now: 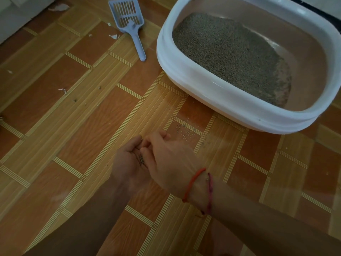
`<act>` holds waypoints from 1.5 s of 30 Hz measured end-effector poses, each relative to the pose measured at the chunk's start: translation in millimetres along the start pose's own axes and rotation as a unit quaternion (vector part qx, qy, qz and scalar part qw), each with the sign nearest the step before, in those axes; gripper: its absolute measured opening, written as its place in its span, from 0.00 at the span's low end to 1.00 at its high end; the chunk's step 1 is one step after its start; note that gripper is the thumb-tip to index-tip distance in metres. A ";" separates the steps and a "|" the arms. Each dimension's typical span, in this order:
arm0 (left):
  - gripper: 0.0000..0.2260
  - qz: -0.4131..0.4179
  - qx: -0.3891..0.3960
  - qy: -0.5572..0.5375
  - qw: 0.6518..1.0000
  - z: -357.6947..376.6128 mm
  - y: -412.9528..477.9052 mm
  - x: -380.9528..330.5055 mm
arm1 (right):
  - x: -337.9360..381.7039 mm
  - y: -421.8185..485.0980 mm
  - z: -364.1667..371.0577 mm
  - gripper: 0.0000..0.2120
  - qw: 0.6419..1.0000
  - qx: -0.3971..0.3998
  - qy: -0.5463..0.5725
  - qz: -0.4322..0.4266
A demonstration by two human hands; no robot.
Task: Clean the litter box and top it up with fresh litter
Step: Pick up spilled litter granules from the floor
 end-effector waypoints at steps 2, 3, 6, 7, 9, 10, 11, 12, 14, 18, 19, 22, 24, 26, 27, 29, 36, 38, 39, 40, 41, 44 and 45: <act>0.27 0.001 0.026 -0.014 1.000 8.4 -2.5 -1.7 | -2.4 0.8 -3.0 0.07 1.000 -0.013 0.022 -0.007; 0.27 0.007 0.027 -0.020 0.999 10.7 -2.5 -2.1 | -1.8 1.8 -3.3 0.07 0.999 -0.012 0.027 -0.012; 0.26 0.018 0.008 -0.029 0.999 12.1 -3.0 -5.4 | -7.2 2.6 -0.3 0.07 0.999 -0.021 0.023 -0.025; 0.25 0.021 0.006 -0.034 0.999 11.7 -2.5 -6.6 | -9.4 2.5 -1.9 0.07 0.999 -0.032 0.029 -0.026; 0.23 0.039 -0.009 -0.063 0.997 10.2 -1.1 -10.1 | -17.9 4.2 -6.1 0.05 0.997 -0.071 0.028 -0.024; 0.23 0.053 -0.018 -0.078 0.995 9.3 -0.2 -12.2 | -25.7 6.0 -8.7 0.04 0.996 -0.088 0.026 -0.009; 0.23 0.067 -0.031 -0.089 0.993 8.9 0.5 -14.1 | -36.1 8.2 -10.6 0.04 0.994 -0.102 0.027 0.011; 0.23 0.077 -0.043 -0.096 0.991 9.8 0.3 -15.8 | -48.3 11.3 -11.8 0.04 0.993 -0.107 0.028 0.037; 0.23 0.088 -0.059 -0.100 0.989 9.7 2.4 -18.3 | -74.6 16.7 -14.6 0.05 0.990 -0.108 0.018 0.084; 0.22 0.085 -0.066 -0.104 0.989 10.1 4.1 -19.5 | -107.6 25.7 -15.7 0.06 0.986 -0.085 -0.022 0.138; 0.23 0.085 -0.066 -0.103 0.989 10.5 3.9 -19.3 | -110.4 28.5 -14.3 0.06 0.986 -0.082 -0.027 0.140; 0.23 0.084 -0.073 -0.102 0.989 10.5 4.6 -18.8 | -114.0 39.3 -8.4 0.06 0.986 -0.076 -0.042 0.145; 0.23 0.083 -0.076 -0.101 0.989 10.4 4.0 -19.3 | -116.3 45.2 -3.8 0.07 0.985 -0.069 -0.055 0.148; 0.23 0.082 -0.078 -0.102 0.988 9.9 3.3 -20.4 | -117.5 49.8 -0.8 0.07 0.985 -0.062 -0.062 0.149; 0.23 0.083 -0.080 -0.103 0.988 9.5 2.9 -20.8 | -117.6 51.6 -0.1 0.07 0.985 -0.059 -0.062 0.150; 0.24 0.085 -0.084 -0.106 0.987 8.3 2.5 -21.3 | -117.5 54.3 0.2 0.07 0.984 -0.058 -0.064 0.153; 0.24 0.084 -0.087 -0.109 0.987 8.3 2.5 -21.3 | -108.9 56.6 -2.6 0.08 0.986 -0.021 -0.089 0.139; 0.24 0.086 -0.084 -0.106 0.987 8.5 3.5 -20.9 | -98.6 52.8 -5.2 0.08 0.990 -0.039 -0.054 0.127; 0.24 0.086 -0.084 -0.104 0.987 8.2 4.3 -20.9 | -90.6 50.4 -6.6 0.07 0.992 -0.049 -0.034 0.115; 0.24 0.086 -0.082 -0.103 0.988 7.7 5.4 -20.9 | -80.9 47.2 -7.7 0.07 0.993 -0.057 -0.016 0.100; 0.24 0.086 -0.078 -0.103 0.988 6.8 6.5 -20.7 | -70.3 43.7 -8.9 0.07 0.995 -0.060 -0.001 0.083; 0.25 0.084 -0.048 -0.093 0.991 5.7 7.3 -19.9 | -40.4 33.4 -9.4 0.08 0.999 -0.050 0.008 0.020; 0.26 0.081 -0.041 -0.083 0.992 4.3 6.8 -19.4 | -31.8 30.7 -8.9 0.09 0.999 -0.043 0.005 -0.001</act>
Point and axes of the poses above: each hand's wrist, its own y-axis towards the middle knuckle, its own z-axis out of the palm, x = y × z, the point moved 2 cm from there along y, towards the middle knuckle, and after that the axes turned 7 degrees about -z, right-handed, at the moved point
